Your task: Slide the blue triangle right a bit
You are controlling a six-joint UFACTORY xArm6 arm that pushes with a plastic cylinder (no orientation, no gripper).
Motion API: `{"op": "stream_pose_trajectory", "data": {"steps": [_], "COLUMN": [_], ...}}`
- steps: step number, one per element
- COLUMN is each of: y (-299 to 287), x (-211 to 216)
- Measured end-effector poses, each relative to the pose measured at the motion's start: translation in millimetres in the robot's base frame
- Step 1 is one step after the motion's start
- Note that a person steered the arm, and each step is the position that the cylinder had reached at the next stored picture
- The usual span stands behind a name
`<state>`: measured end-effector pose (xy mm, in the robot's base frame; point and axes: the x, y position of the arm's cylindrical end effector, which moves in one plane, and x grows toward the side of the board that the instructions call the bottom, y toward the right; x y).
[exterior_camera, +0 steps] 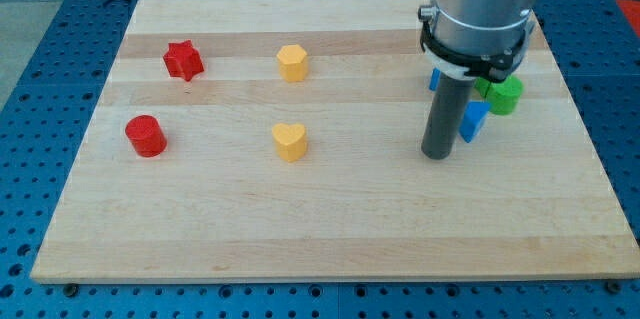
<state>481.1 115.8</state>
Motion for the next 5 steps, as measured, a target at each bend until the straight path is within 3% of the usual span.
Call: {"op": "stream_pose_trajectory", "data": {"steps": [3, 5], "y": [17.4, 28.9], "x": [-12.1, -52.7]}}
